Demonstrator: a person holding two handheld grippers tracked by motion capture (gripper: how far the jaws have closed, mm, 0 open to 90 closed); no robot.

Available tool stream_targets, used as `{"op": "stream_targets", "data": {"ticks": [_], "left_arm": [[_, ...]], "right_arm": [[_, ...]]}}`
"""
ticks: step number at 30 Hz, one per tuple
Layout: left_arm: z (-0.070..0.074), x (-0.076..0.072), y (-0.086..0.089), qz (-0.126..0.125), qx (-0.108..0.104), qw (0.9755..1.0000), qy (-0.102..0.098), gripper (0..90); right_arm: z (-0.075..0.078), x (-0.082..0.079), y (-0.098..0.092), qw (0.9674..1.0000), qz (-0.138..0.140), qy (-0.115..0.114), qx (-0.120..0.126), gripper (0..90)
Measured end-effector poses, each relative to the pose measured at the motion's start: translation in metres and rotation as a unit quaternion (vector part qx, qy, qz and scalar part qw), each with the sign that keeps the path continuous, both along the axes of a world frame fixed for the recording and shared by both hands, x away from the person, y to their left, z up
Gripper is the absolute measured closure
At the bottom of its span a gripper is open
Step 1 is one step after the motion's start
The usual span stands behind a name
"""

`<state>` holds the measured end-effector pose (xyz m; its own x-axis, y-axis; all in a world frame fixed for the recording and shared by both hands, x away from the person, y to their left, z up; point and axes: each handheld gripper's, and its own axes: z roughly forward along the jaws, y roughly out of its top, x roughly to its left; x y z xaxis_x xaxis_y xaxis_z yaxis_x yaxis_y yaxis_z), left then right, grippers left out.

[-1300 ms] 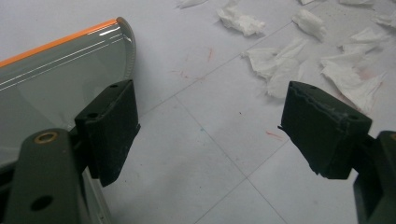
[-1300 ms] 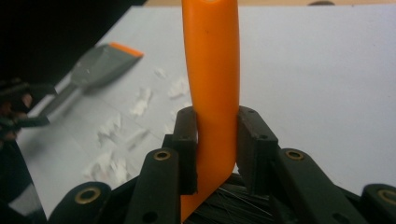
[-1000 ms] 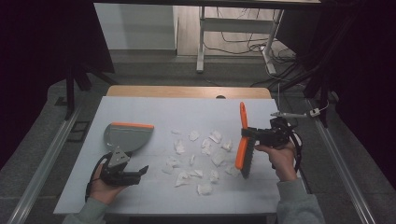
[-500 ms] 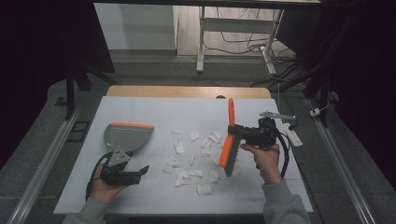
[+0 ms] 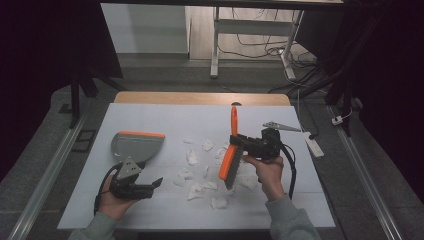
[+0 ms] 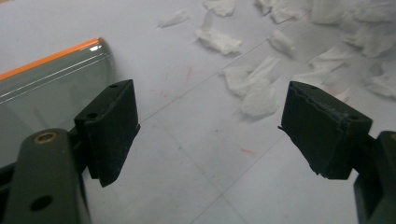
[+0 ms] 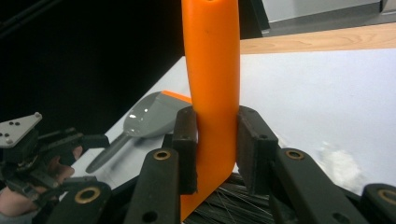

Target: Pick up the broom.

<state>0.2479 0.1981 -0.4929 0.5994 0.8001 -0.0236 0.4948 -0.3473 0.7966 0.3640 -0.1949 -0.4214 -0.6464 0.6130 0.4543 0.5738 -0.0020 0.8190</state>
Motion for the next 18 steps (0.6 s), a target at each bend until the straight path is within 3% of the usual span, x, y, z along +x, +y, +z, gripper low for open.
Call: {"op": "stream_targets", "data": {"ticks": [10,18], "left_arm": [[0.013,0.006,-0.038,-0.042,-0.004,0.9991,-0.009,20.1],[0.017,0.013,-0.083,-0.088,-0.023,0.9957,-0.013,21.2]], "right_arm": [[-0.003,-0.003,0.006,0.9996,-0.026,-0.011,0.003,70.7],[-0.005,-0.005,0.009,0.9987,-0.045,-0.023,0.006,70.7]]}}
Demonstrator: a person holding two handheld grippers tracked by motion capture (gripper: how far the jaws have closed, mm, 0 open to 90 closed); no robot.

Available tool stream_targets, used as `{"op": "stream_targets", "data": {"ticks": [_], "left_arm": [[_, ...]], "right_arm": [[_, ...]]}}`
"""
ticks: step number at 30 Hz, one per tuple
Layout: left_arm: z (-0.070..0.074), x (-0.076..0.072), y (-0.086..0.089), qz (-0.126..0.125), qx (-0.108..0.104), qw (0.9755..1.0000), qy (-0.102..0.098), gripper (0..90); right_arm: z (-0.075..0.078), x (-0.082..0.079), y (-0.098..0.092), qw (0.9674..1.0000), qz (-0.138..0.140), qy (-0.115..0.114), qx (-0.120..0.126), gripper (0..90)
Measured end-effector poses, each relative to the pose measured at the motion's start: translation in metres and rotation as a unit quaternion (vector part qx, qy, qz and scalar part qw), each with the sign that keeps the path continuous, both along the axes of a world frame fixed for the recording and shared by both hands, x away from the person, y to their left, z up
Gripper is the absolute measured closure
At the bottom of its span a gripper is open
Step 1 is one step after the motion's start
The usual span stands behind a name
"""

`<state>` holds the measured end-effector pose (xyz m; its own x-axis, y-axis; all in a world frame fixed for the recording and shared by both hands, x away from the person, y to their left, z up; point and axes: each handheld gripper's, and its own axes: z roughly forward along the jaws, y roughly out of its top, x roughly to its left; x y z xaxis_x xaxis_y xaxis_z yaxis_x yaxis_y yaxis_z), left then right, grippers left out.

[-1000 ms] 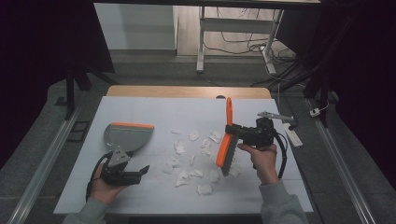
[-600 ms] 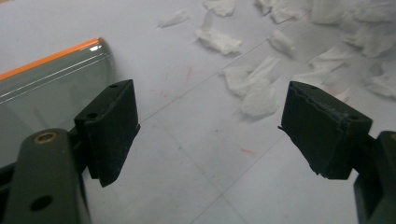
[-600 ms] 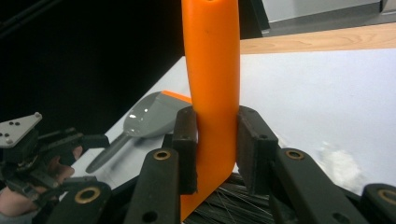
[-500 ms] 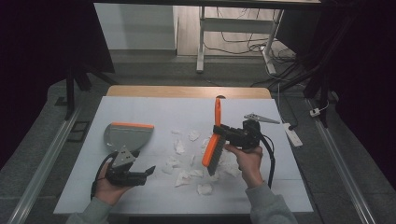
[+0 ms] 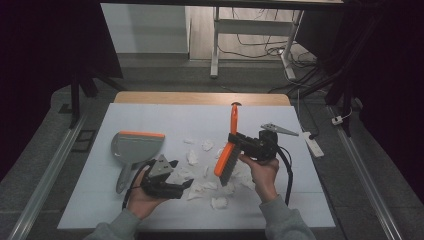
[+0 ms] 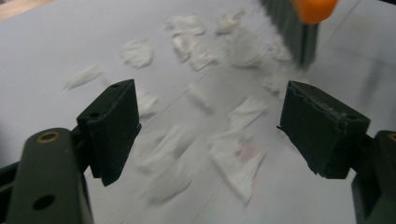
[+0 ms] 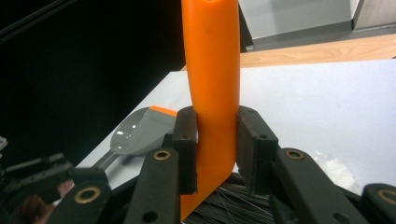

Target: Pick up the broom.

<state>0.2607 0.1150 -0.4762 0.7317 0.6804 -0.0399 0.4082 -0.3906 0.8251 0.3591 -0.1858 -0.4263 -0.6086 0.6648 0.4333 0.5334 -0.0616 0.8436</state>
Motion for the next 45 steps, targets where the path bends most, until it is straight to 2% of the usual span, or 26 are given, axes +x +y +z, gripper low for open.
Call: {"op": "stream_targets", "data": {"ticks": [5,8,9,13,15,16,19,21,23,27,29,32,36,41,45], "left_arm": [[-0.001,0.004,-0.03,-0.028,-0.003,0.9996,0.005,22.2],[-0.001,0.007,-0.046,-0.038,-0.018,0.9991,0.009,23.4],[-0.001,0.007,-0.055,-0.038,-0.022,0.999,0.004,24.6],[-0.003,0.008,-0.065,-0.034,-0.032,0.9989,0.001,28.3],[-0.007,0.012,-0.072,-0.03,-0.043,0.9986,-0.001,29.9],[-0.008,0.013,-0.073,-0.025,-0.042,0.9988,-0.006,31.0],[-0.01,0.014,-0.075,-0.016,-0.041,0.999,-0.014,36.3],[-0.01,0.015,-0.075,-0.008,-0.047,0.9987,-0.018,40.4],[-0.011,0.018,-0.076,-0.003,-0.051,0.9985,-0.019,47.4],[-0.013,0.023,-0.075,0.004,-0.058,0.9983,-0.009,68.0],[-0.012,0.025,-0.072,0.007,-0.058,0.9983,-0.004,73.2],[-0.011,0.029,-0.065,0.01,-0.07,0.9974,0.014,77.4],[-0.009,0.032,-0.056,0.01,-0.076,0.997,0.012,79.8],[-0.007,0.033,-0.052,0.005,-0.068,0.9976,0.012,80.3],[-0.002,0.034,-0.046,-0.005,-0.056,0.9984,0.009,80.3]], "right_arm": [[-0.003,-0.001,0.005,1.0,-0.005,-0.003,0.003,70.7],[-0.006,-0.003,0.008,0.9999,-0.014,-0.006,0.004,70.7],[-0.006,-0.004,0.009,0.9999,-0.015,-0.006,0.004,70.7],[-0.01,-0.005,0.012,0.9997,-0.023,-0.009,0.007,70.7],[-0.011,-0.006,0.013,0.9995,-0.025,-0.009,0.016,70.7],[-0.011,-0.006,0.013,0.9995,-0.023,-0.004,0.023,70.7],[-0.011,-0.008,0.014,0.9993,-0.019,-0.002,0.033,70.7],[-0.011,-0.009,0.015,0.9992,-0.02,-0.004,0.034,70.7],[-0.012,-0.011,0.017,0.999,-0.022,-0.007,0.039,70.7],[-0.012,-0.013,0.021,0.9987,-0.022,-0.009,0.044,70.7],[-0.012,-0.015,0.021,0.9986,-0.024,-0.012,0.045,70.7],[-0.011,-0.016,0.021,0.9983,-0.025,-0.013,0.051,70.6],[-0.009,-0.017,0.021,0.9978,-0.021,-0.01,0.063,70.5],[-0.008,-0.018,0.023,0.9978,-0.02,-0.01,0.062,70.1],[-0.006,-0.015,0.021,0.9979,0.0,-0.007,0.064,67.8]]}}
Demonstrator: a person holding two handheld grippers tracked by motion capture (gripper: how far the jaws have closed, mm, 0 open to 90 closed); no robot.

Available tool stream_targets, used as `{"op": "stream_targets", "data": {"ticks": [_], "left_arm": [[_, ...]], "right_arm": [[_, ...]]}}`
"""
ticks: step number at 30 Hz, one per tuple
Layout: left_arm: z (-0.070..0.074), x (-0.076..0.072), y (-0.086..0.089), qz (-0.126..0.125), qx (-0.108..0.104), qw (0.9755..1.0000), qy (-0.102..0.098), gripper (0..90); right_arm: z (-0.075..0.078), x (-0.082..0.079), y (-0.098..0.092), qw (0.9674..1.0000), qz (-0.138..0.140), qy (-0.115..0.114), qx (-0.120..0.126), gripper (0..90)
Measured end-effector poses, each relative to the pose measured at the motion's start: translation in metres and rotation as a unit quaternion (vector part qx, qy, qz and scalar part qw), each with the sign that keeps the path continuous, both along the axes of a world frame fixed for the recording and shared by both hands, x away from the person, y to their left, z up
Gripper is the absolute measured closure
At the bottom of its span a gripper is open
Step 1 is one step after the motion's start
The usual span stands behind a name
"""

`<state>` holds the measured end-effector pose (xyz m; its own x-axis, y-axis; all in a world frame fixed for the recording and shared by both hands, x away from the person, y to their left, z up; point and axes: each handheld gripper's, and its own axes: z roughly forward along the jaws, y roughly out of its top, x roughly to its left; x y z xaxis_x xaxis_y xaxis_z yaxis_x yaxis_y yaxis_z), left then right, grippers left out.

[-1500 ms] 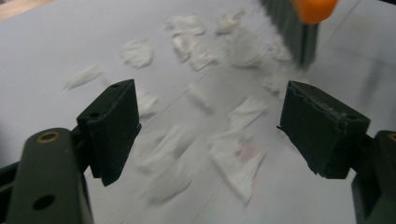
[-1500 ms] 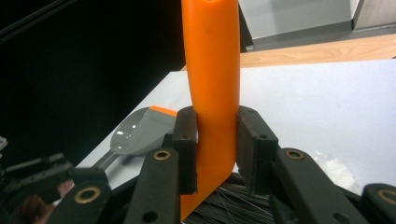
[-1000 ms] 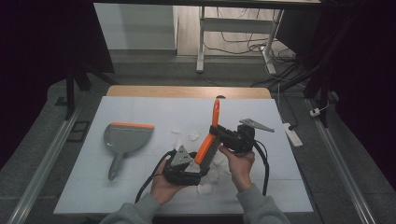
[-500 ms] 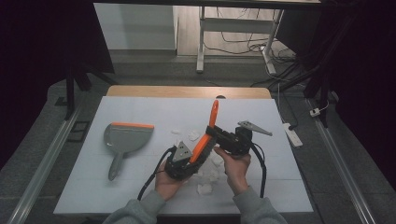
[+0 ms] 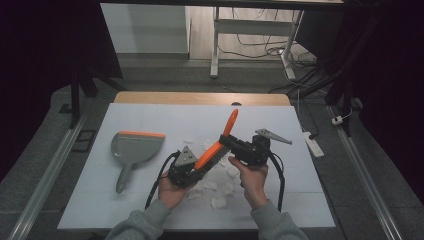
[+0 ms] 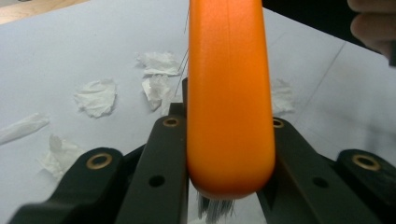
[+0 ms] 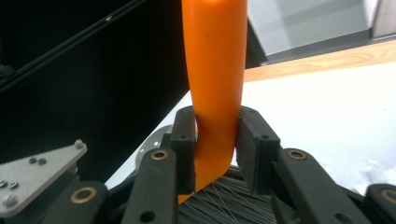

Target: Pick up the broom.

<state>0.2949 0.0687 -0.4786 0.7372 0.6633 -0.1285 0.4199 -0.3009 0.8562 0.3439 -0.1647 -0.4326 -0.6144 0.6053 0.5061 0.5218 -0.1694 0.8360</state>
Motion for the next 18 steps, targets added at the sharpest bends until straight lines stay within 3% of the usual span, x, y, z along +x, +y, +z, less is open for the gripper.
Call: {"op": "stream_targets", "data": {"ticks": [4,8,11,12,14,18], "left_arm": [[0.006,0.002,0.011,-0.001,0.009,1.0,0.0,80.3],[0.013,0.005,0.025,-0.005,0.011,0.9999,0.009,80.3],[0.015,0.007,0.032,-0.01,0.018,0.9997,0.014,80.3],[0.017,0.007,0.038,-0.017,0.015,0.9995,0.024,80.3],[0.019,0.006,0.04,-0.02,0.023,0.9993,0.021,80.3],[0.027,0.004,0.046,-0.026,0.04,0.9987,0.017,80.3]], "right_arm": [[0.011,-0.001,-0.01,0.9994,0.001,-0.031,-0.012,60.5],[0.023,0.0,-0.023,0.9969,0.035,-0.049,-0.05,51.6],[0.029,0.0,-0.03,0.9928,0.058,-0.062,-0.084,48.7],[0.031,0.0,-0.032,0.9908,0.068,-0.063,-0.099,46.9],[0.033,0.001,-0.034,0.9864,0.08,-0.062,-0.129,45.4],[0.031,0.003,-0.039,0.982,0.088,-0.062,-0.156,42.5]]}}
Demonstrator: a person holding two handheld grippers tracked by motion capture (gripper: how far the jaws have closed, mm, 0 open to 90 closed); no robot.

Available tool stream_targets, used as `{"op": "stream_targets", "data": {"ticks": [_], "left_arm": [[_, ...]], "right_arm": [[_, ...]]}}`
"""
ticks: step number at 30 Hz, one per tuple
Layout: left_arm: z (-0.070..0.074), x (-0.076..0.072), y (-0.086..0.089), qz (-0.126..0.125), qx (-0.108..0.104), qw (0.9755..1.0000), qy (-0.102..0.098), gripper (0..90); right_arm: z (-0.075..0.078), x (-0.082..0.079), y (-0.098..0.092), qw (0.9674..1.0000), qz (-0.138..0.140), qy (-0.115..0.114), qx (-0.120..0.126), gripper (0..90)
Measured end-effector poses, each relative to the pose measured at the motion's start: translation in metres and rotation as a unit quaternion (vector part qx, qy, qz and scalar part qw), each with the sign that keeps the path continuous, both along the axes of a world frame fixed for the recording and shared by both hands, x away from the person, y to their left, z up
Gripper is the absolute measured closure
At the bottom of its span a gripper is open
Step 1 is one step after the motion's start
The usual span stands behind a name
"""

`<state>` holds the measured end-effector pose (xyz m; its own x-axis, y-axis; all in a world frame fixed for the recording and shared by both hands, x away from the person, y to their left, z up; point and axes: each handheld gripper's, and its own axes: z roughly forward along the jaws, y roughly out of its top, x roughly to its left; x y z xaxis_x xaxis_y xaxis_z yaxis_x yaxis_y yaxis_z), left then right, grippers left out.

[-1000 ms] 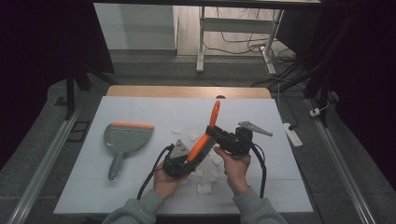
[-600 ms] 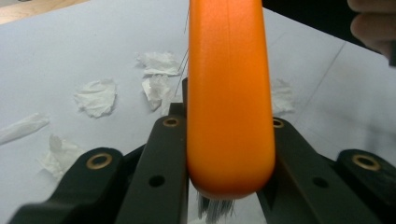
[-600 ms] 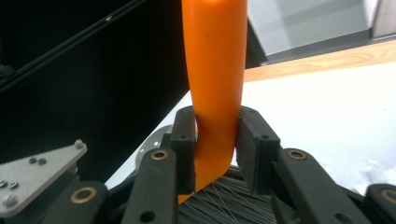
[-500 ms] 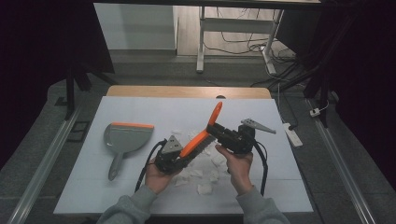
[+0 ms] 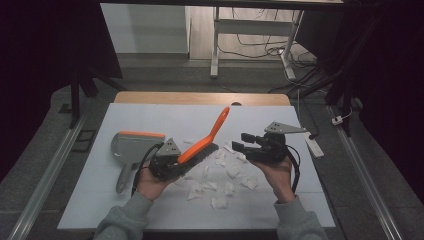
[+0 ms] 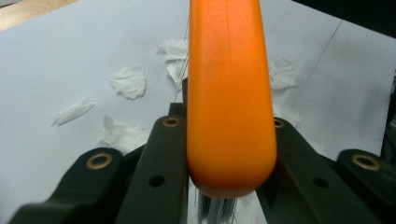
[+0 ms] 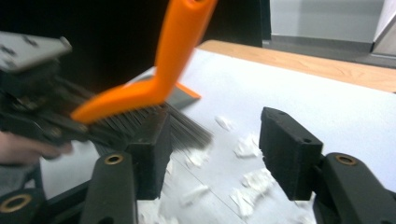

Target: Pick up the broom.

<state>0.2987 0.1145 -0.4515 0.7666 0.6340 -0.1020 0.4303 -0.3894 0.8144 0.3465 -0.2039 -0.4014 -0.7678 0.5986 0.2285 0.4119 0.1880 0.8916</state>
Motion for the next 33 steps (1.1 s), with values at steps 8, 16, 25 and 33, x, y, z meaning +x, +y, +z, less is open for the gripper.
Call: {"op": "stream_targets", "data": {"ticks": [8,16,25,33], "left_arm": [[0.0,0.002,0.005,-0.006,0.013,0.9998,0.014,80.2],[-0.004,0.003,0.002,-0.033,0.046,0.9979,0.03,80.2],[0.004,0.009,-0.014,-0.068,0.105,0.9912,0.044,80.3],[0.005,0.014,-0.035,-0.108,0.156,0.9804,0.052,80.3]], "right_arm": [[-0.009,0.0,-0.004,0.9989,0.012,-0.004,-0.045,39.6],[-0.004,-0.009,-0.005,0.9953,0.047,-0.027,-0.08,39.1],[0.011,-0.022,-0.001,0.988,0.079,-0.056,-0.121,39.4],[0.008,-0.023,0.008,0.9779,0.101,-0.065,-0.171,37.5]]}}
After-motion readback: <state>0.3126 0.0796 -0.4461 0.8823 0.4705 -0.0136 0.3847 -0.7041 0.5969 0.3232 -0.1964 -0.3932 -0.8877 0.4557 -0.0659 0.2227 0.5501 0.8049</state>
